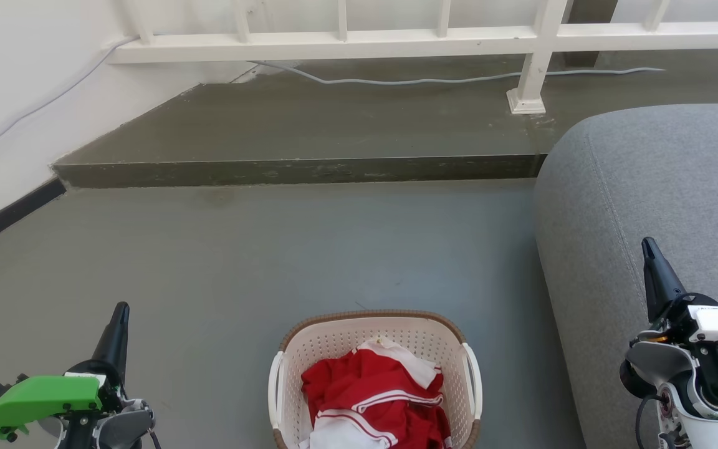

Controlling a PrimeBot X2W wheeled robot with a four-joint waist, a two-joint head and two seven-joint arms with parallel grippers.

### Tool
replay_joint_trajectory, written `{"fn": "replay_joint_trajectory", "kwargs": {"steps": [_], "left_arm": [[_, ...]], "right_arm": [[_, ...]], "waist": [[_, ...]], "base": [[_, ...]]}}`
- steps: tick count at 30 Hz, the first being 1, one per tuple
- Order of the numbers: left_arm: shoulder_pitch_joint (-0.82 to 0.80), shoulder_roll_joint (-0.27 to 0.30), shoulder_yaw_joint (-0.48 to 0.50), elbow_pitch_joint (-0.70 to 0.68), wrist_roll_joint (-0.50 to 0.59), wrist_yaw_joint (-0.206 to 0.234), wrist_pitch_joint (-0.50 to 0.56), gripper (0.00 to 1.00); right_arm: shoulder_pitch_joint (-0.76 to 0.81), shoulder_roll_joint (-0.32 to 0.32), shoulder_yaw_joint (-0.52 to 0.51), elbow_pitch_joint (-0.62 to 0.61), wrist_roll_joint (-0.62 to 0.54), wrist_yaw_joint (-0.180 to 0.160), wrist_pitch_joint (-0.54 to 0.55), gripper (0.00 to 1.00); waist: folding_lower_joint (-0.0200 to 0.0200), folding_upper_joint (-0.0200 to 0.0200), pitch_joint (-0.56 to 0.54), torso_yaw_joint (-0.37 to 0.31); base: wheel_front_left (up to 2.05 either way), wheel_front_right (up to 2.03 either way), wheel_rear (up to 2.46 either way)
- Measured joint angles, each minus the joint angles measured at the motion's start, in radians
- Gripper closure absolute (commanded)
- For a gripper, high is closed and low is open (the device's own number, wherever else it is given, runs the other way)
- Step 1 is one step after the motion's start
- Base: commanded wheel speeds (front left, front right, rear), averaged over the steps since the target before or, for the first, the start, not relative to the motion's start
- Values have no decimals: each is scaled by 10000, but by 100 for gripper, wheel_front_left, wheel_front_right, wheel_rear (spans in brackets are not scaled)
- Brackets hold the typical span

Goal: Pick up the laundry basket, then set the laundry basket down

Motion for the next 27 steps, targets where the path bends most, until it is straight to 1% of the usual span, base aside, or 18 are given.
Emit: {"fn": "replay_joint_trajectory", "kwargs": {"steps": [27], "left_arm": [[0, -2, 4, -2, 0, 0, 0, 100]], "right_arm": [[2, 2, -6, -13, 0, 0, 2, 100]], "waist": [[0, 0, 1, 0]], "base": [[0, 0, 0]]}}
